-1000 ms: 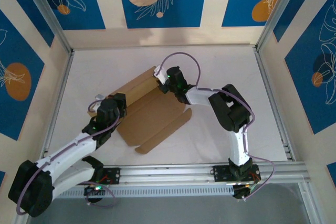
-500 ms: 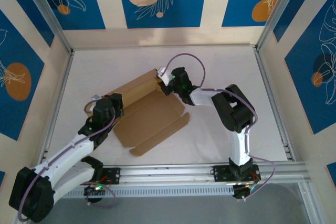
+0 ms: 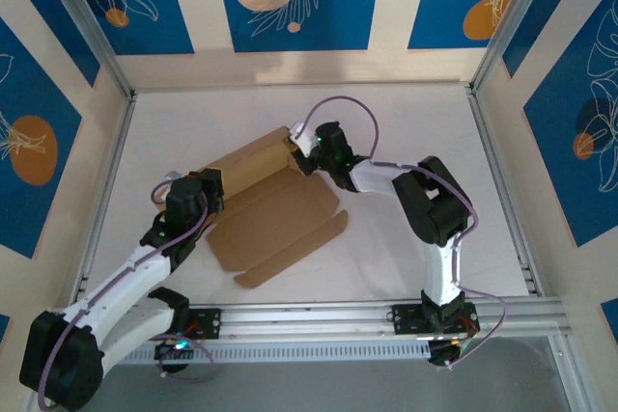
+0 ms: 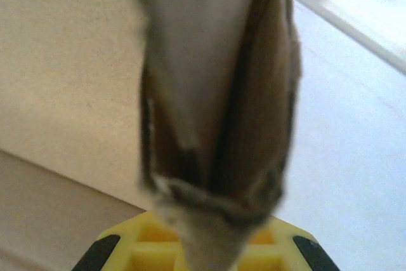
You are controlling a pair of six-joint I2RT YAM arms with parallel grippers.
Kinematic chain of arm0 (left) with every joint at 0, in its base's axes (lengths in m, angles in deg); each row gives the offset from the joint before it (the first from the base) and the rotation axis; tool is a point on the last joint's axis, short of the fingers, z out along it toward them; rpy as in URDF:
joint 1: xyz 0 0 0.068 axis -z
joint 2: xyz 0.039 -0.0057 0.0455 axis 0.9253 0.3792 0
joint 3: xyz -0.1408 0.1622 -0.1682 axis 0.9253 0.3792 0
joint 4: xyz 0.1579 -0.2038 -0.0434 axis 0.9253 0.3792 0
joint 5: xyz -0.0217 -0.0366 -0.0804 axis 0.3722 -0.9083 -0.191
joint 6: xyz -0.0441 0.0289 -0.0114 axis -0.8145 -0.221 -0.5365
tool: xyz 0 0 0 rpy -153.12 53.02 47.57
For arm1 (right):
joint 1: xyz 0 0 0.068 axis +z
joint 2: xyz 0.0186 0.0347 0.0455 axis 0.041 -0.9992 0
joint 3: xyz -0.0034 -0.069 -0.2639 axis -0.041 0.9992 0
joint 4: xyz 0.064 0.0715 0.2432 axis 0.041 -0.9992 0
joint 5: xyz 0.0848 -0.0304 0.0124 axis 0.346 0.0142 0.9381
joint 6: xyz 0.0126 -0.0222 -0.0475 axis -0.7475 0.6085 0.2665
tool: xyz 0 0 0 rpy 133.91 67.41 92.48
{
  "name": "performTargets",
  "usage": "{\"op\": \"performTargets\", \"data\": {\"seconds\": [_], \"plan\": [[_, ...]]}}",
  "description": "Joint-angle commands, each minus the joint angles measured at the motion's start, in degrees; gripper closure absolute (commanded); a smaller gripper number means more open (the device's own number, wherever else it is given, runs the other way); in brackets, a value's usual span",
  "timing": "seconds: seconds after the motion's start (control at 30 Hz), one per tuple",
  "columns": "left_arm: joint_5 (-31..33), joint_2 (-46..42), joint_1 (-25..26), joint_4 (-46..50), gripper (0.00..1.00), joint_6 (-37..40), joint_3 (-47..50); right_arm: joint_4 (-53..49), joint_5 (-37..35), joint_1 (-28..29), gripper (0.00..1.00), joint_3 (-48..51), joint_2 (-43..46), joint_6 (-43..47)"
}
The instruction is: Fold the paper box
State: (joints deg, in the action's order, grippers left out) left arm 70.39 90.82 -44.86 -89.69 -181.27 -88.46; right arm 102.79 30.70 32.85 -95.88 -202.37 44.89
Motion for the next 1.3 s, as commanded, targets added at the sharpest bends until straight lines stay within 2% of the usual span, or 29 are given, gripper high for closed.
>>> {"op": "performTargets", "data": {"seconds": [0.0,0.3,0.47,0.53,0.73,0.87,0.97,1.07,1.13,1.2,1.27], "plan": [[-0.06,0.08,-0.41,-0.37,1.0,0.56,-2.19,-2.84,-16.3,2.32,0.94,-3.1,-2.93,-0.1],[-0.33,0.95,1.44,-1.25,1.0,-0.78,-2.91,-4.71,-30.64,5.17,0.94,-8.53,-6.41,-4.55],[-0.08,1.4,2.0,-1.85,1.0,-1.16,-3.09,-7.73,-36.13,5.93,0.93,-12.03,-7.98,-9.19],[0.08,1.41,2.02,-1.97,1.0,-1.22,-3.08,-8.11,-35.69,5.85,0.93,-12.17,-7.91,-10.76],[2.46,-0.81,1.89,0.12,0.99,3.85,-3.25,-7.39,-25.81,4.65,0.92,-8.28,-5.65,-9.63],[1.01,-1.57,1.33,0.93,0.87,14.27,-4.98,-4.04,-16.84,3.32,0.92,-2.46,-1.92,-8.73],[-5.1,0.24,0.99,-0.15,0.78,28.5,-7.5,-2.55,-4.52,0.75,0.93,1.72,1.9,-10.89],[-17.58,6.99,1.04,-0.84,0.75,40.29,-11.9,-1.7,1.06,-0.37,0.96,4.54,4.75,-10.94],[-23.11,10.88,1.13,-0.59,0.77,42.76,-13.61,-2.43,3.29,-0.48,0.99,5.14,5.67,-10.09],[-23.73,10.99,1.4,-1.06,0.79,45.74,-13.54,-4.27,4.5,-0.47,0.99,5.21,6.49,-9.31],[-20.79,7.77,1.45,3.77,0.76,50.56,-14.79,-6.77,6.23,-0.85,0.99,5.02,7.38,-8.83]]}}
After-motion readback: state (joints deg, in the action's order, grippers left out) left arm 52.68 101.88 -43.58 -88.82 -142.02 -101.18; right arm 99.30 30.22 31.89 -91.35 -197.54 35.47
